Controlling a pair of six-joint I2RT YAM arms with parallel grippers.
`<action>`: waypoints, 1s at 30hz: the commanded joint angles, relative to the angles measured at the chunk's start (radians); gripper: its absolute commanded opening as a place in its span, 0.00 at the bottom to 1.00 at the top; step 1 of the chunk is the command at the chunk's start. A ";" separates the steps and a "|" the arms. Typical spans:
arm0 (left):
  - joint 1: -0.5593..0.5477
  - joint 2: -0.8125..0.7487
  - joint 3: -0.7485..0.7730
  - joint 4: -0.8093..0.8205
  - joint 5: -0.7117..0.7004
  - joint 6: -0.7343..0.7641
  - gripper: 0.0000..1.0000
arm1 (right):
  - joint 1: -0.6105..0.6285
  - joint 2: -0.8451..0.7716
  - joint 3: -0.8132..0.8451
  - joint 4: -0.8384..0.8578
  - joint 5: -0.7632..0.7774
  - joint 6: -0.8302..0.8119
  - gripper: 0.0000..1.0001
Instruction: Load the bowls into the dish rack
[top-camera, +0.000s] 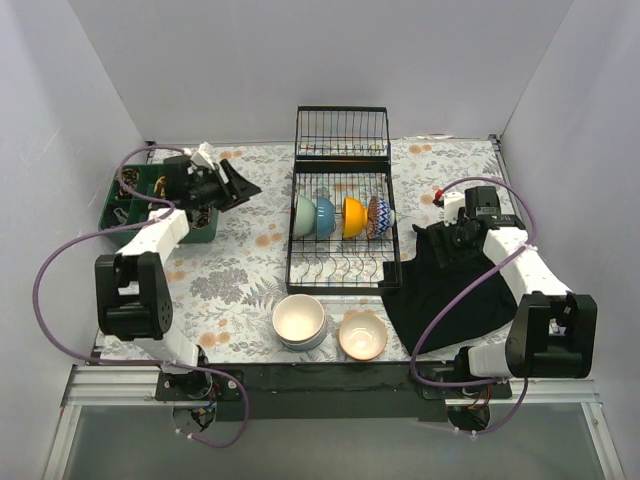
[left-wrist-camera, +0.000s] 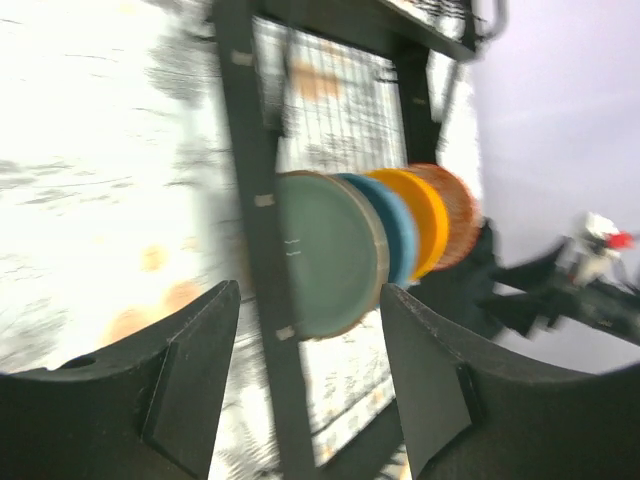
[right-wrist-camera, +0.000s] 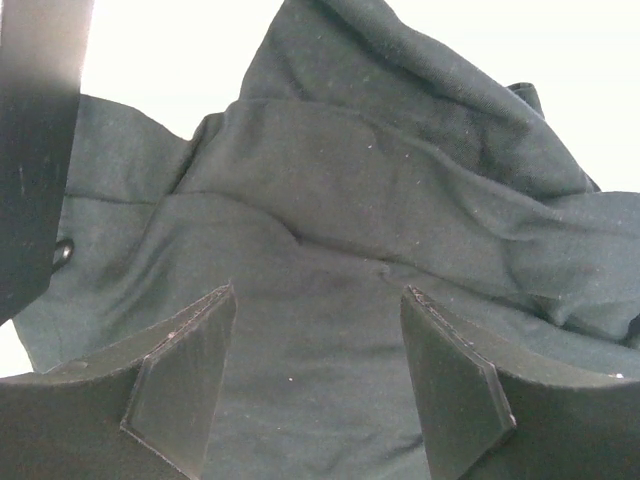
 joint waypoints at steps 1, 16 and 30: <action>0.089 -0.148 -0.007 -0.291 -0.039 0.335 0.57 | 0.005 -0.060 -0.024 0.007 -0.021 -0.038 0.75; -0.309 -0.407 0.217 -1.095 0.020 1.422 0.60 | 0.006 -0.051 0.020 -0.025 -0.177 -0.142 0.75; -0.741 -0.276 0.266 -1.018 -0.277 1.062 0.52 | 0.005 -0.108 0.120 -0.082 -0.059 -0.112 0.76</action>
